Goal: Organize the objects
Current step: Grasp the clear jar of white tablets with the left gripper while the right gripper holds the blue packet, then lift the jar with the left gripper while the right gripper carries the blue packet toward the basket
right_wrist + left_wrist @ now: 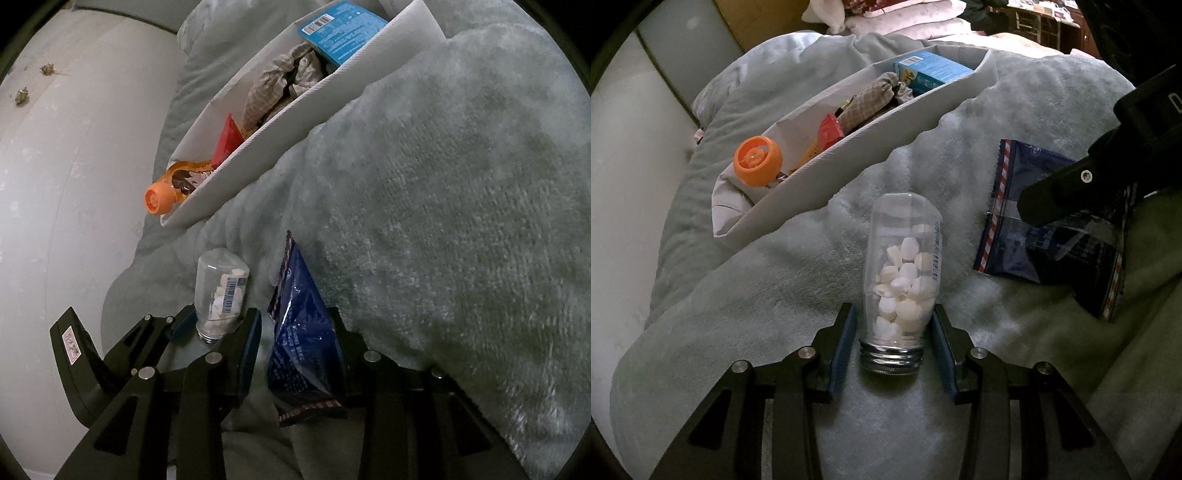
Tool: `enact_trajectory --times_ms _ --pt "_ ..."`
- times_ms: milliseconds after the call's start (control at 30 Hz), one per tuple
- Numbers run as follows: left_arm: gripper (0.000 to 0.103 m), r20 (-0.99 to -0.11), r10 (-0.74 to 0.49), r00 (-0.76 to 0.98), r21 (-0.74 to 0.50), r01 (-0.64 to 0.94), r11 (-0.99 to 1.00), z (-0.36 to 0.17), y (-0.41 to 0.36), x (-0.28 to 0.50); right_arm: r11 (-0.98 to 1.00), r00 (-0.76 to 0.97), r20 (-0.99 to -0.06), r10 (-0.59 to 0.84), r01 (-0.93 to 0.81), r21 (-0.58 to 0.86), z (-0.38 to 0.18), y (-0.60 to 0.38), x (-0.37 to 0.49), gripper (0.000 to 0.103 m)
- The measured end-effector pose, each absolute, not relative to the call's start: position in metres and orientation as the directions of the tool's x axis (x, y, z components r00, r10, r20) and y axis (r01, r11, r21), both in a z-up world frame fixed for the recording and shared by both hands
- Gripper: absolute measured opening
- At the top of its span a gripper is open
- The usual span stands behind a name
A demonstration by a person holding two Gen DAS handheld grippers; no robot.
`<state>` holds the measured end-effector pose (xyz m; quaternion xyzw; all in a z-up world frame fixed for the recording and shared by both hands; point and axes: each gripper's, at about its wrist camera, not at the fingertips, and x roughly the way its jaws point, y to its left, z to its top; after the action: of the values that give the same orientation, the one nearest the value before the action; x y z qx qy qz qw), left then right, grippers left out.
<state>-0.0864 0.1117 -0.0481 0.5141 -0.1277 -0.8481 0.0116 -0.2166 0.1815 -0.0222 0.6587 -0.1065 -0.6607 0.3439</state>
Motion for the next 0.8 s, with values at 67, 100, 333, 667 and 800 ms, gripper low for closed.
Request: enact_trajectory --times_ms 67,100,333,667,800 --pt "0.042 -0.869 -0.151 -0.471 0.228 -0.111 -0.967 -0.048 0.112 -0.086 -0.741 0.106 -0.798 -0.594 0.314 0.593 -0.022 0.182 -0.217 0.034" --pt "0.042 -0.869 -0.151 -0.471 0.228 -0.111 -0.967 -0.048 0.112 -0.086 -0.742 0.107 -0.798 -0.593 0.314 0.593 -0.022 0.182 -0.217 0.034" --pt "0.042 -0.872 -0.148 -0.467 0.223 -0.110 -0.969 -0.045 0.113 -0.079 -0.743 0.111 -0.799 -0.590 0.312 0.592 -0.022 0.183 -0.217 0.034" --pt "0.036 -0.859 -0.129 -0.495 0.205 -0.102 -0.973 -0.039 0.117 -0.068 -0.744 0.118 -0.799 -0.589 0.308 0.593 -0.023 0.183 -0.216 0.034" --pt "0.036 -0.847 -0.113 -0.519 0.189 -0.095 -0.977 -0.036 0.116 -0.068 -0.748 0.122 -0.804 -0.581 0.309 0.588 -0.025 0.182 -0.216 0.034"
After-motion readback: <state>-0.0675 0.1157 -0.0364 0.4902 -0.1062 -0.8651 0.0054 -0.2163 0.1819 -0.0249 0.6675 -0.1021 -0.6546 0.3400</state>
